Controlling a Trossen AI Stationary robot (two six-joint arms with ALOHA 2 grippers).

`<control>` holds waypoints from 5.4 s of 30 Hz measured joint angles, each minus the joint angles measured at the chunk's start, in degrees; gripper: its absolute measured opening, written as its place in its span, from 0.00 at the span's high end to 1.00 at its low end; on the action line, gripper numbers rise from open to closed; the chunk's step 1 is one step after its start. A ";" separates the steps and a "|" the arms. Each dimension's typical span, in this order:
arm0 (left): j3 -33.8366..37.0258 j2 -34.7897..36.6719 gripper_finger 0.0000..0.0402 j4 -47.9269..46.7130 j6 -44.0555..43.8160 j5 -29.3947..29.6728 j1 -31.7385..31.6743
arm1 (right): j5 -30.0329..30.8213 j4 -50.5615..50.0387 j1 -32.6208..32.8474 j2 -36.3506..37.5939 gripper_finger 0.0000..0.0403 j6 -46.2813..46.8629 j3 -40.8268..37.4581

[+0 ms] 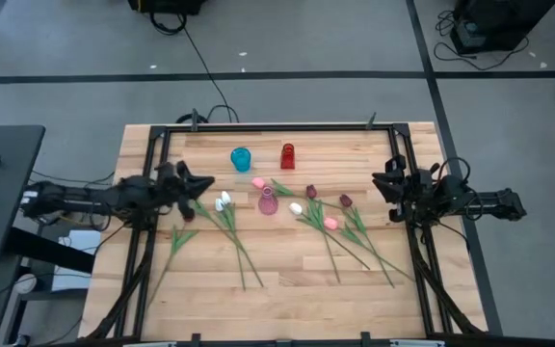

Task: Sort flowers into vase by color
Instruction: Put the middle white tulip into the purple vase

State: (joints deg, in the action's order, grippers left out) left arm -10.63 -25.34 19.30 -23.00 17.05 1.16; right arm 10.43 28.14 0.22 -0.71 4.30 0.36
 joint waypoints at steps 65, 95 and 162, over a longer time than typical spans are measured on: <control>-40.67 -63.11 0.87 -54.21 -60.22 -4.29 15.57 | 7.40 11.54 -8.30 -42.95 0.58 -18.01 14.78; -40.69 -67.39 0.90 -54.97 -51.50 -6.48 9.75 | 4.96 11.24 -8.30 -43.32 0.58 -17.97 14.78; -78.80 -72.53 0.98 -93.24 -19.25 10.11 0.10 | 4.88 11.14 -8.30 -43.33 0.58 -17.81 14.78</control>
State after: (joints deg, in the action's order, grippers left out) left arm -89.43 -97.86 -73.94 -42.25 27.16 1.25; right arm 15.31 39.28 -8.08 -44.04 -13.52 15.14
